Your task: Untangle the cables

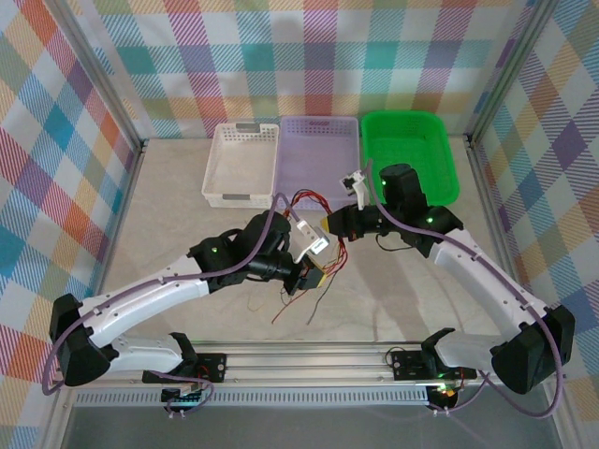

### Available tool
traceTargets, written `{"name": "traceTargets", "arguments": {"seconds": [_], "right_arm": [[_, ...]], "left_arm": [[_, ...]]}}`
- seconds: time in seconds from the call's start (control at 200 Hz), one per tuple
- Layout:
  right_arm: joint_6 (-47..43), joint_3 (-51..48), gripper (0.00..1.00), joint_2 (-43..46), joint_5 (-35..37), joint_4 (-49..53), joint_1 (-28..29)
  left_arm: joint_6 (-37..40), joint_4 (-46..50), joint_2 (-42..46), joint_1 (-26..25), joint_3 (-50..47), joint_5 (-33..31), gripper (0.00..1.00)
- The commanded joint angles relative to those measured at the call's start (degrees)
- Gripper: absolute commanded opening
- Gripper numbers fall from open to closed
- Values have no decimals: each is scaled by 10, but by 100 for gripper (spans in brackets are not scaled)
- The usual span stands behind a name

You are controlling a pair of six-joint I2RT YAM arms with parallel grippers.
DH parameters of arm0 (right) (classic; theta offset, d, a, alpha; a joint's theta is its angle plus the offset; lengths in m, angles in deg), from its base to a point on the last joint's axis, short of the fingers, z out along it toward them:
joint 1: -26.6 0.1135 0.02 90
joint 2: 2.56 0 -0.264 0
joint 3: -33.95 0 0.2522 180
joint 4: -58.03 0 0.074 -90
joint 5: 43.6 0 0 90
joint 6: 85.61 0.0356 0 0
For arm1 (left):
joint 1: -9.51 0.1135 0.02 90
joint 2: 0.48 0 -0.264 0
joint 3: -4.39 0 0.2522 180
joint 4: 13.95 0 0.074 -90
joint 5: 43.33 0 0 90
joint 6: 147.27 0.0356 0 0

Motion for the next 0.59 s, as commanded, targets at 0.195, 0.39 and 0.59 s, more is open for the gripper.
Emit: {"name": "traceTargets", "arguments": {"seconds": [0.195, 0.39, 0.59], "right_arm": [[9, -46, 37, 7, -3, -29, 4], [8, -78, 48, 63, 47, -18, 3], [6, -107, 53, 123, 79, 2, 1]], "left_arm": [[-56, -86, 31, -3, -36, -96, 0], [-89, -125, 18, 10, -35, -106, 0], [-103, -137, 7, 22, -32, -97, 0]]}}
